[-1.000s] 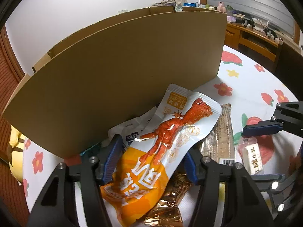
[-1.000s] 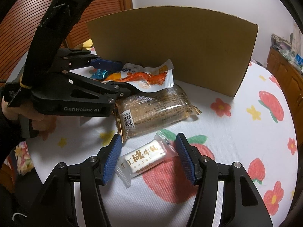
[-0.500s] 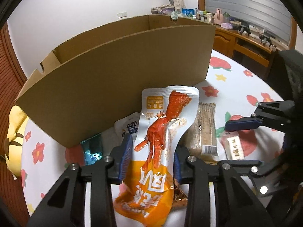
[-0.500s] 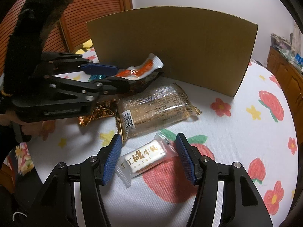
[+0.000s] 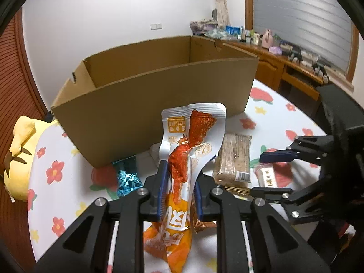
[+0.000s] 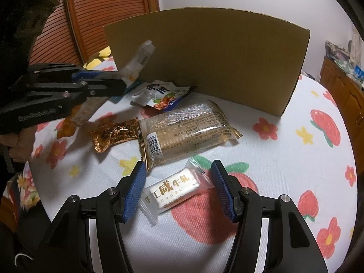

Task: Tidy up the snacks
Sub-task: 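Grasp the orange spicy-strip bag with the left tool while the right tool hovers, then grasp the white milk-candy bar with the right tool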

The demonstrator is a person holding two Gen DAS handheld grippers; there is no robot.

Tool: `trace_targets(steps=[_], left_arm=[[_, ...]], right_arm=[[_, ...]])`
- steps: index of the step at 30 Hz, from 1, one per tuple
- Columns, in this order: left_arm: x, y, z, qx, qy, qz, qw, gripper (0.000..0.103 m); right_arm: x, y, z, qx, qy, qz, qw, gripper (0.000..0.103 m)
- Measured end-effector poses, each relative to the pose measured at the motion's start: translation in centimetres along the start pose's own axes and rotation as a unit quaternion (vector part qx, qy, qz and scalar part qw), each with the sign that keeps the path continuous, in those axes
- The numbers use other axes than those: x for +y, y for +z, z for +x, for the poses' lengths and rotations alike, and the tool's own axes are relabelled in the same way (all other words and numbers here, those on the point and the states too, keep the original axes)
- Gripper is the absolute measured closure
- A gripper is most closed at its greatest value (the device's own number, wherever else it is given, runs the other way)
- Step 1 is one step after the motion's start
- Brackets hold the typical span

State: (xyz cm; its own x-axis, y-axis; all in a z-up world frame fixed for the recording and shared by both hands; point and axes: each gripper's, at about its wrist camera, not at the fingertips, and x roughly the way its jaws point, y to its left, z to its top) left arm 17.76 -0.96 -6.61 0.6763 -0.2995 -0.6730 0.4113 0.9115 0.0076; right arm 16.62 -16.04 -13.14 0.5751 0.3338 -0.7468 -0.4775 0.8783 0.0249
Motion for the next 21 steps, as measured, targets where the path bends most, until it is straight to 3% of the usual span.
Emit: trace_targets(steps=[9,14,21], left_arm=[[0.8,-0.8,-2.3,-0.031,0.001,-0.03,0.9991,0.085],[0.7,-1.4,-2.8,-0.043,0.003,-0.044,0.9981,0.085],[0.3,-1.9,-3.4,-0.053,0.003,-0.054,0.9971,0.085]], right_arm=[[-0.2,0.1,0.1,0.0,0.0,0.001,1.0,0.043],[0.5,0.1,-0.7,-0.011,-0.024,-0.012,1.0,0.042],[0.3,-0.7,-2.3,-0.039,-0.034,0.025,0.998,0.042]])
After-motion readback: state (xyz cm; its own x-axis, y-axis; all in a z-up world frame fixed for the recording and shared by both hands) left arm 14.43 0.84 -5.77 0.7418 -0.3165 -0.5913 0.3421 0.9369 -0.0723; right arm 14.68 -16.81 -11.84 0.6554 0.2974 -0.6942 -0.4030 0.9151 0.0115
